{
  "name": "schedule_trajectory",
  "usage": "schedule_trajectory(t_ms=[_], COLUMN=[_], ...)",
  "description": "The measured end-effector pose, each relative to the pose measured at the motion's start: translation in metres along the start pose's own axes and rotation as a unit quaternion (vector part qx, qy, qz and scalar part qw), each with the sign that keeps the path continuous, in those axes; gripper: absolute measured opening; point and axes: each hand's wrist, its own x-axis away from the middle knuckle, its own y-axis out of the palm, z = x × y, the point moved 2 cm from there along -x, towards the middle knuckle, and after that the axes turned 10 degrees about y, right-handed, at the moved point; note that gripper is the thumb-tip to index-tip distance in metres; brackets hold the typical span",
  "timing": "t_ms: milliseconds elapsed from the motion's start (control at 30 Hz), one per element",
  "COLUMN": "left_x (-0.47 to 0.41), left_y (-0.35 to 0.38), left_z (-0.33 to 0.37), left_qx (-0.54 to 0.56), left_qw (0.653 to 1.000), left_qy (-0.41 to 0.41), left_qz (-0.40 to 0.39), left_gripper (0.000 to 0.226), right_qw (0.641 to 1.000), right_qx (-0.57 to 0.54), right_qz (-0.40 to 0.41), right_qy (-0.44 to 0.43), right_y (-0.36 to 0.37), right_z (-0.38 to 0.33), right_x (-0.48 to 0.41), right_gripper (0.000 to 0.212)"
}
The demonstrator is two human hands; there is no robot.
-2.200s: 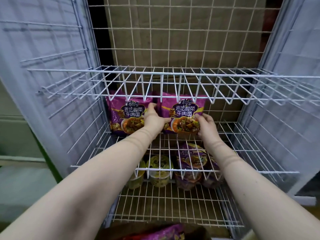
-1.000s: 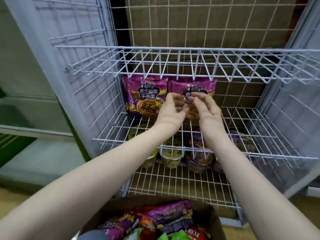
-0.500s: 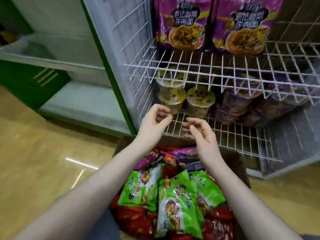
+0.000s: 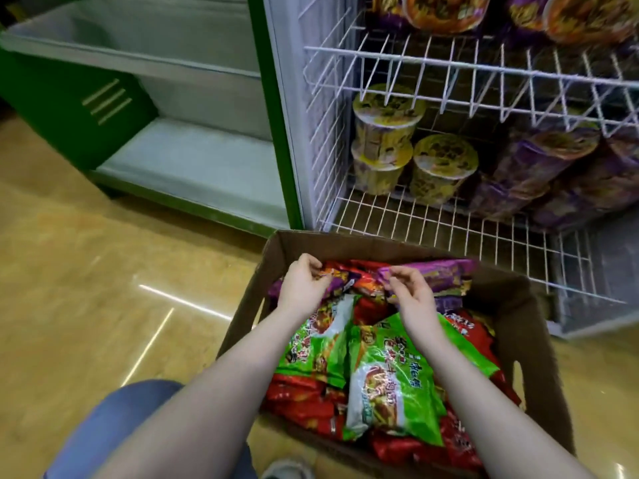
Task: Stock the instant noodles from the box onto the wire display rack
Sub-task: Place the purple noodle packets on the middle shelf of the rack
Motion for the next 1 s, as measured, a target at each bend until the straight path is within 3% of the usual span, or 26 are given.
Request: schedule_trajectory(t_ms=[100,167,267,367,467,567,667,800,900,1000], left_x=[0.009,0.012,0.012,0.011,0.005,0.004,0.003,0.003,0.003,0.005], left_y=[0.001,0.001,0.001,0.009,0.016,0.019,0.021,0.019,0.015,0.005], left_z=[-0.020,-0.032,-0.041,-0.040,-0.036,-0.031,-0.034,-0.039,-0.035,-0.013], left_qx=[-0.084,-0.076,0.143,0.374,0.457,0.496,0.473,0.449,0.296,0.195], left_qw=[0.994,0.988,0.945,0.863,0.827,0.795,0.804,0.806,0.890,0.935], left_qy=[-0.060,-0.132,-0.293,-0.338,-0.327,-0.347,-0.354,-0.367,-0.336,-0.273], left_qz=[-0.018,-0.008,0.038,0.043,0.029,0.036,0.069,0.123,0.084,0.115], left_gripper=[0.042,0.059,0.080,0.062,0.057,0.037,0.029,0.026,0.035,0.018], right_qw=[0.986,0.914,0.800,0.755,0.728,0.712,0.682,0.652,0.674,0.692], right_qx=[0.159,0.378,0.574,0.639,0.673,0.687,0.713,0.732,0.719,0.701], right_qz=[0.037,0.097,0.107,0.105,0.104,0.121,0.142,0.165,0.142,0.150], right_qy=[-0.038,-0.109,-0.141,-0.105,-0.077,-0.075,-0.079,-0.107,-0.090,-0.081], right_y=[-0.006,-0.015,-0.025,-0.032,-0.037,-0.039,-0.036,-0.035,-0.039,-0.047], right_z=[0.002,-0.003,-0.005,-0.001,0.008,0.010,0.007,0.017,0.020,0.013], right_x=[-0.002,-0.010,-0.023,-0.027,-0.025,-0.024,-0.023,-0.021,-0.015,-0.010], right_gripper=[0.021,0.035,0.054,0.066,0.070,0.075,0.071,0.040,0.038,0.034])
